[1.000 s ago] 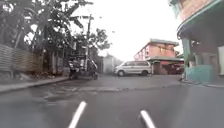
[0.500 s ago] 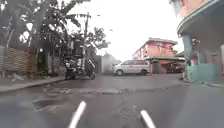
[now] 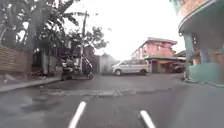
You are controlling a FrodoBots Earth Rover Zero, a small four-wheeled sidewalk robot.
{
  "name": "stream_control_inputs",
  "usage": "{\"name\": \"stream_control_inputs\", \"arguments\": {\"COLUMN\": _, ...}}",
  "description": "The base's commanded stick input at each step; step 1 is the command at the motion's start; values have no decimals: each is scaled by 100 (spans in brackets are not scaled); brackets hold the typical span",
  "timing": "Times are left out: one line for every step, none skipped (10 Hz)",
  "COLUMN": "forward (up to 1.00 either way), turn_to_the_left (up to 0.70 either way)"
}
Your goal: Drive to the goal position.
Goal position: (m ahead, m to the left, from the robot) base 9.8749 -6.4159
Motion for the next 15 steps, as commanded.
{"name": "stream_control_inputs", "arguments": {"forward": 70, "turn_to_the_left": 0}}
{"name": "stream_control_inputs", "arguments": {"forward": 70, "turn_to_the_left": 0}}
{"name": "stream_control_inputs", "arguments": {"forward": 70, "turn_to_the_left": 0}}
{"name": "stream_control_inputs", "arguments": {"forward": 70, "turn_to_the_left": 0}}
{"name": "stream_control_inputs", "arguments": {"forward": 70, "turn_to_the_left": 0}}
{"name": "stream_control_inputs", "arguments": {"forward": 70, "turn_to_the_left": 0}}
{"name": "stream_control_inputs", "arguments": {"forward": 70, "turn_to_the_left": 0}}
{"name": "stream_control_inputs", "arguments": {"forward": 70, "turn_to_the_left": 0}}
{"name": "stream_control_inputs", "arguments": {"forward": 70, "turn_to_the_left": 0}}
{"name": "stream_control_inputs", "arguments": {"forward": 70, "turn_to_the_left": 0}}
{"name": "stream_control_inputs", "arguments": {"forward": 70, "turn_to_the_left": 0}}
{"name": "stream_control_inputs", "arguments": {"forward": 70, "turn_to_the_left": 0}}
{"name": "stream_control_inputs", "arguments": {"forward": 70, "turn_to_the_left": 0}}
{"name": "stream_control_inputs", "arguments": {"forward": 70, "turn_to_the_left": 0}}
{"name": "stream_control_inputs", "arguments": {"forward": 70, "turn_to_the_left": 0}}
